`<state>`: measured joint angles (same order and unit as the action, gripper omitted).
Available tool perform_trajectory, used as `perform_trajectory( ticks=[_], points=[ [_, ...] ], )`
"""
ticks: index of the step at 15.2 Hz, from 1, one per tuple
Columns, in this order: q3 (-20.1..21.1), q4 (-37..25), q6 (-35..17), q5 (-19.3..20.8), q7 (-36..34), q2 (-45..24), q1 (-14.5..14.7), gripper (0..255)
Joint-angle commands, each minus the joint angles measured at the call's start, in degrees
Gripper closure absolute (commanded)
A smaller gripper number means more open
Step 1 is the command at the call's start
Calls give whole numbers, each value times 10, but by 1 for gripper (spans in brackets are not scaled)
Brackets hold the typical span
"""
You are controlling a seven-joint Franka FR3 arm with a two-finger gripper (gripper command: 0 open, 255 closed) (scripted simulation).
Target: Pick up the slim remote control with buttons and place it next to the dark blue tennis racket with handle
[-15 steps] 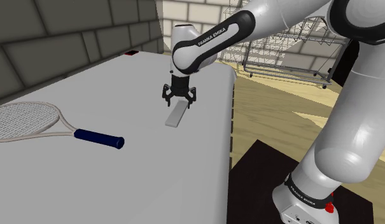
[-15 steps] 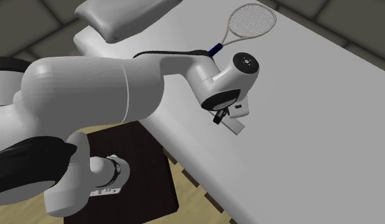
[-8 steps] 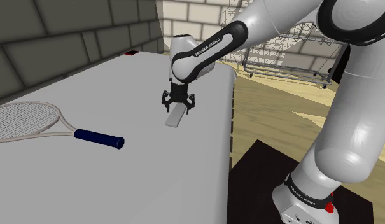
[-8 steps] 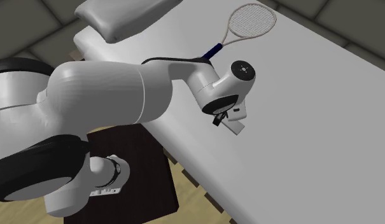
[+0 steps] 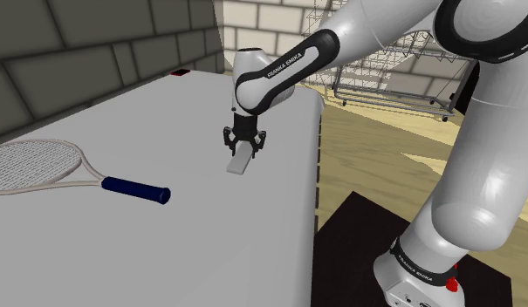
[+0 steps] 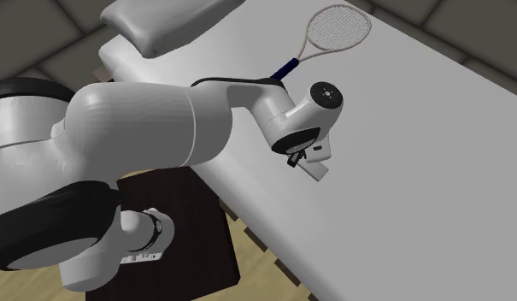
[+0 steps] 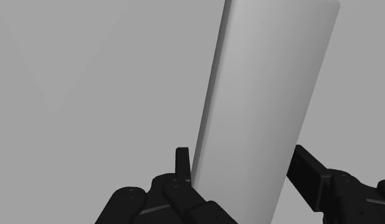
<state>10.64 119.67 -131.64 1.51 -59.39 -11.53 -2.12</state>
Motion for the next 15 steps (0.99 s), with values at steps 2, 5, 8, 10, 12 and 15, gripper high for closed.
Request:
perform_trajectory(
  ticks=[2, 5, 8, 10, 12, 15],
  points=[
    [0, 0, 0, 0, 0, 0, 0, 255],
    [0, 0, 0, 0, 0, 0, 0, 255],
    [0, 0, 0, 0, 0, 0, 0, 255],
    [1, -5, 14, -2, 1, 9, -1, 255],
    [1, -11, 28, -4, 3, 17, -1, 255],
    [2, -20, 49, -7, 4, 29, -2, 255]
  ],
)
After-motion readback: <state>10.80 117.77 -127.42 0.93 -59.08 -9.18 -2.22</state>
